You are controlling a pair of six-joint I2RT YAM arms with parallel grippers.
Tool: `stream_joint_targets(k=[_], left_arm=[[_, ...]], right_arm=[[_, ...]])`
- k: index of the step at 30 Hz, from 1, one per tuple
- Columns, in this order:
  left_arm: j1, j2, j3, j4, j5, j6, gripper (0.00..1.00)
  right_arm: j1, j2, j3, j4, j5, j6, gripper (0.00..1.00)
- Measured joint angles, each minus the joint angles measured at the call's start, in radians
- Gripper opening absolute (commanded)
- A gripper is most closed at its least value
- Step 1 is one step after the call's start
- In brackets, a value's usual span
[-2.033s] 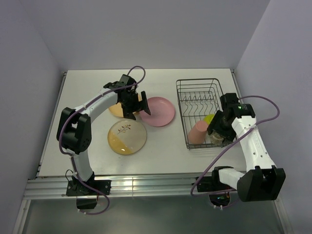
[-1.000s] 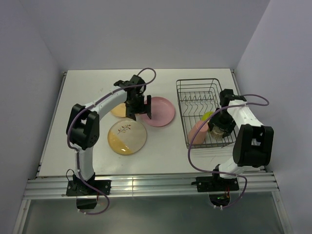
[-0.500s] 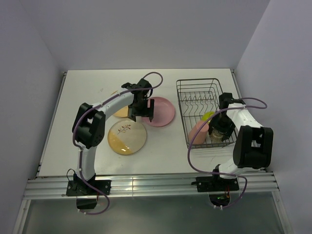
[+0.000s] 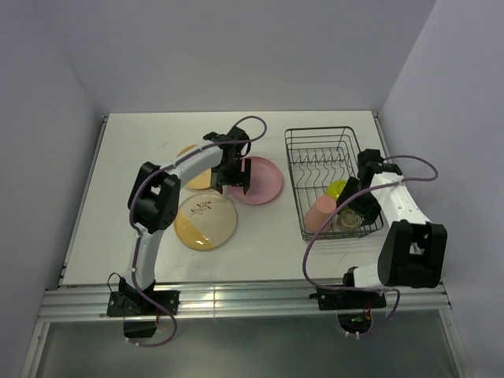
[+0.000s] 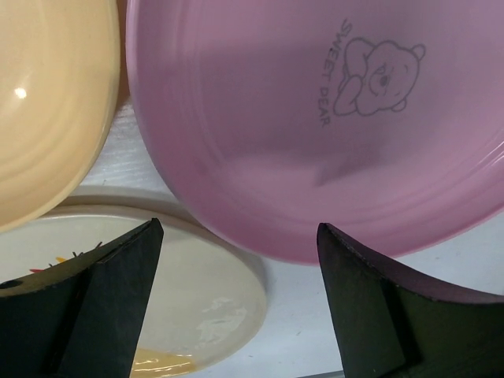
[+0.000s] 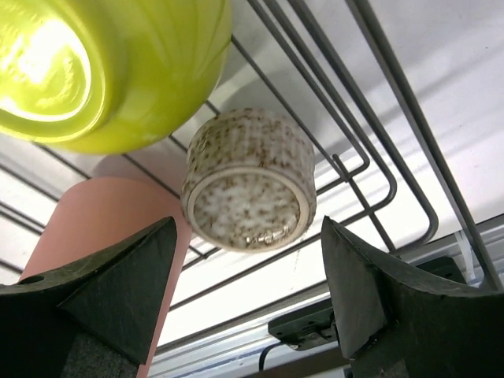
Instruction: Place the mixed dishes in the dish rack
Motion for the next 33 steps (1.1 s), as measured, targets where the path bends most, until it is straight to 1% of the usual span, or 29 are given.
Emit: stream_joint_targets(k=[6,10,16,19,20,22,23,24,25,29,33], left_arm=[[0.004,0.016,0.011,0.0,-0.008,0.001,0.8],[0.01,0.027,0.019,-0.001,-0.023,0.002,0.77],[0.019,0.061,0.028,0.002,-0.04,0.002,0.65],[0.021,0.084,0.041,0.002,-0.044,0.002,0.56],[0.021,0.089,0.051,0.0,-0.047,0.002,0.46],[0.021,0.096,0.067,0.002,-0.05,0.0,0.31],[0.021,0.096,0.072,0.006,-0.052,-0.003,0.13],[0.021,0.096,0.079,0.014,-0.048,-0.012,0.02],[0.024,0.096,0.09,0.03,-0.035,-0.019,0.0],[0.027,0.082,0.102,0.045,-0.02,-0.017,0.0],[0.028,0.031,0.061,0.061,-0.016,-0.024,0.0]], right_arm=[[0.0,-0.039,0.009,-0.032,-0.015,0.0,0.81],[0.0,-0.056,0.056,-0.069,-0.029,0.0,0.81],[0.0,-0.1,0.162,-0.099,-0.055,0.003,0.81],[0.0,-0.119,0.203,-0.116,-0.071,0.004,0.8],[0.0,-0.122,0.215,-0.12,-0.076,0.004,0.8],[0.002,-0.123,0.238,-0.13,-0.082,0.003,0.8],[0.005,-0.123,0.25,-0.133,-0.085,0.003,0.79],[0.009,-0.123,0.26,-0.135,-0.085,0.003,0.79],[0.012,-0.123,0.272,-0.14,-0.089,0.003,0.79],[0.039,-0.116,0.336,-0.147,-0.134,0.0,0.79],[0.101,-0.054,0.435,-0.148,-0.195,-0.012,0.79]])
